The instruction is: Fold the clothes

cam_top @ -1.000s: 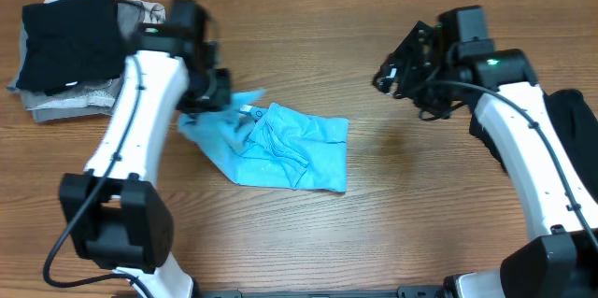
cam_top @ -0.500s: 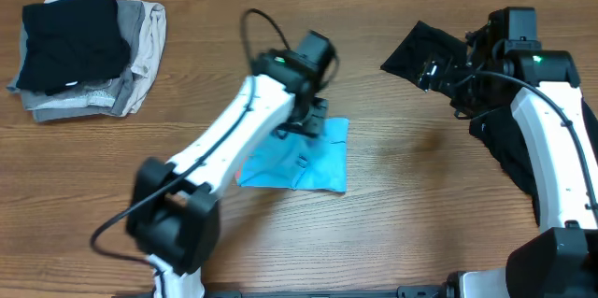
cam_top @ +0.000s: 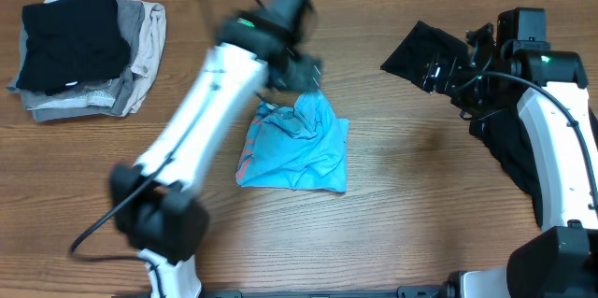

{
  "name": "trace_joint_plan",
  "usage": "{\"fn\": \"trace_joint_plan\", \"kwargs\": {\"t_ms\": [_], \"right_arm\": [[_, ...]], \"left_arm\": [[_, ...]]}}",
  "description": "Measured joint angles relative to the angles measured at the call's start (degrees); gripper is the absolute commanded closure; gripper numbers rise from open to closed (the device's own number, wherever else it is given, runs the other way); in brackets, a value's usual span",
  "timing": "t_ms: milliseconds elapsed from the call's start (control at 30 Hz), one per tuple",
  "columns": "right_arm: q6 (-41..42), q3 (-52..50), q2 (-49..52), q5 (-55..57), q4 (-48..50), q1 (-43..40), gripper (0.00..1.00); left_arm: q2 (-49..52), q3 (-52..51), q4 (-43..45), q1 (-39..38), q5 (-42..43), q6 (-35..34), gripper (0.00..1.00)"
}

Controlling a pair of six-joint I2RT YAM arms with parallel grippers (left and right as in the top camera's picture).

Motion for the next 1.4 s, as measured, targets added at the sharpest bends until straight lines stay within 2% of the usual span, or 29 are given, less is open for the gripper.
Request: {"fn": "trace_joint_plan", "kwargs": {"t_ms": [133, 267, 367, 433, 500, 600, 767, 933, 1067, 1400], "right_arm": [[-5.79, 0.0, 0.0, -2.69, 0.96, 4.7, 0.04], [-9.88, 0.0, 0.13, -2.25, 4.22, 15.37, 0.04], [-11.43, 0.0, 0.81, 0.72, 7.52, 24.74, 0.05], [-12.04, 0.0, 1.97, 3.19, 9.35, 30.34, 0.09], [-12.57, 0.0, 3.65, 5.62, 11.02, 34.62, 0.14], [-13.11, 0.02, 7.19, 8.04, 13.79, 38.51, 0.15], [-13.07, 0.0, 12.39, 9.75, 17.09, 39.32, 0.21], [-13.4, 0.0, 15.58, 10.54, 20.9, 39.28, 0.42], [-13.22, 0.0, 15.98, 10.88, 23.26, 39.32, 0.49], [-13.29, 0.0, 20.06, 8.24, 23.78, 39.41, 0.51]], "left_arm": [[-5.81, 5.6, -0.57, 7.06, -0.02, 0.07, 0.0], [-9.16, 6.82, -1.9, 11.52, -0.02, 0.11, 0.0], [-8.85, 6.67, -2.69, 13.14, -0.04, 0.42, 0.0], [-8.46, 6.25, -2.71, 13.86, -0.04, 0.5, 0.0], [-8.26, 5.88, -2.73, 14.47, -0.15, 0.52, 0.0], [-8.2, 5.81, -2.67, 14.88, -0.5, 1.01, 0.0], [-8.2, 5.81, -2.21, 14.88, -0.68, 1.75, 0.0], [-8.2, 5.81, -1.9, 14.88, -1.53, 1.79, 0.0], [-8.2, 5.81, -1.84, 14.88, -1.81, 1.79, 0.0], [-8.2, 5.81, -1.81, 14.88, -2.95, 2.01, 0.0]]}}
